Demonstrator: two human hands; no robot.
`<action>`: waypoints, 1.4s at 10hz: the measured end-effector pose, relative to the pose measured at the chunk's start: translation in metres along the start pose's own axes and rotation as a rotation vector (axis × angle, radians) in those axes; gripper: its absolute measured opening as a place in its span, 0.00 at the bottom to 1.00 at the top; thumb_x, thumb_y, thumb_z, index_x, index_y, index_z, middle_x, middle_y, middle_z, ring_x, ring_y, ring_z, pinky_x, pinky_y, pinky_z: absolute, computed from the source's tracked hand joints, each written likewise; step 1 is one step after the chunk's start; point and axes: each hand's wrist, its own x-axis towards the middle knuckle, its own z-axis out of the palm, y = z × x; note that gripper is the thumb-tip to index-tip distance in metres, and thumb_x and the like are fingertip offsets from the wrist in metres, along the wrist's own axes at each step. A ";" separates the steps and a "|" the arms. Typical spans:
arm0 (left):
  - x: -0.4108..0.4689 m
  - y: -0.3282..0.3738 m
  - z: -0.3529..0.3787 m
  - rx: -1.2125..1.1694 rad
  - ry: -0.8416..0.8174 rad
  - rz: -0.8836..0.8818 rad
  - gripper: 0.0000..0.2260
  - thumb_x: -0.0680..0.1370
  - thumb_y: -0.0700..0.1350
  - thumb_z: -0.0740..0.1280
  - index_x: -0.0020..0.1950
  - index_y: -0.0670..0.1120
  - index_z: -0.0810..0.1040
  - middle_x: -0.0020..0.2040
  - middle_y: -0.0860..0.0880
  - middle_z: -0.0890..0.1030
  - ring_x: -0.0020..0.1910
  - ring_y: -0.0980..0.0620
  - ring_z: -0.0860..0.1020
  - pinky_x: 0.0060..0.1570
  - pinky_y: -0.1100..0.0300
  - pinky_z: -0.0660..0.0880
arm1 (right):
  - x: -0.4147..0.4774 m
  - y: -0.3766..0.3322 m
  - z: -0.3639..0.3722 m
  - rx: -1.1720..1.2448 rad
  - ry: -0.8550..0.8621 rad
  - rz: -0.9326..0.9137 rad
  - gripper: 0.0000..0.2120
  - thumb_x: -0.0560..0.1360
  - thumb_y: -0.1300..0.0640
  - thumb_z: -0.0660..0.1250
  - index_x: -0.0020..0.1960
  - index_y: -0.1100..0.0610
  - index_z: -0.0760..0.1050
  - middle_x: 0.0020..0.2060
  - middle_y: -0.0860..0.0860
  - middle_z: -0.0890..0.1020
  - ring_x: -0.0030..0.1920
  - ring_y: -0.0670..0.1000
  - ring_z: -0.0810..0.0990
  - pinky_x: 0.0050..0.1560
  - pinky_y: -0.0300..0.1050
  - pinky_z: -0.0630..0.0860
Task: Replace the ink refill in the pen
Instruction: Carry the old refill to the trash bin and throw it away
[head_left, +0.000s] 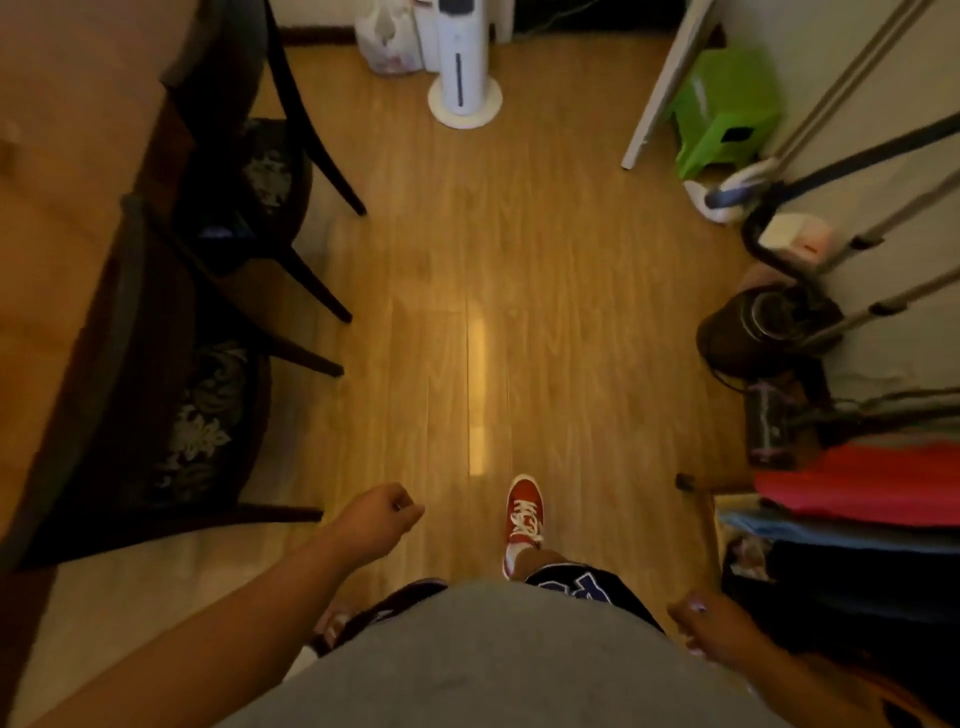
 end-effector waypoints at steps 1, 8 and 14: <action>0.006 0.001 -0.016 -0.064 0.055 -0.082 0.10 0.78 0.53 0.65 0.46 0.48 0.78 0.43 0.47 0.83 0.42 0.48 0.81 0.46 0.51 0.80 | 0.042 -0.063 -0.046 -0.086 -0.030 -0.075 0.14 0.76 0.59 0.66 0.33 0.59 0.71 0.29 0.57 0.77 0.30 0.55 0.76 0.36 0.46 0.71; 0.161 0.006 -0.227 -0.323 0.095 -0.347 0.11 0.78 0.50 0.65 0.46 0.42 0.77 0.44 0.42 0.82 0.43 0.46 0.79 0.44 0.56 0.75 | 0.113 -0.536 -0.158 -0.309 -0.047 -0.421 0.08 0.77 0.54 0.66 0.47 0.59 0.77 0.43 0.56 0.82 0.38 0.52 0.81 0.34 0.42 0.72; 0.272 0.152 -0.456 -0.419 0.402 -0.120 0.07 0.77 0.57 0.63 0.49 0.57 0.78 0.44 0.59 0.79 0.44 0.63 0.77 0.40 0.67 0.73 | 0.152 -0.832 -0.239 -0.440 -0.127 -0.585 0.06 0.77 0.51 0.66 0.47 0.53 0.78 0.42 0.50 0.84 0.40 0.48 0.82 0.38 0.41 0.76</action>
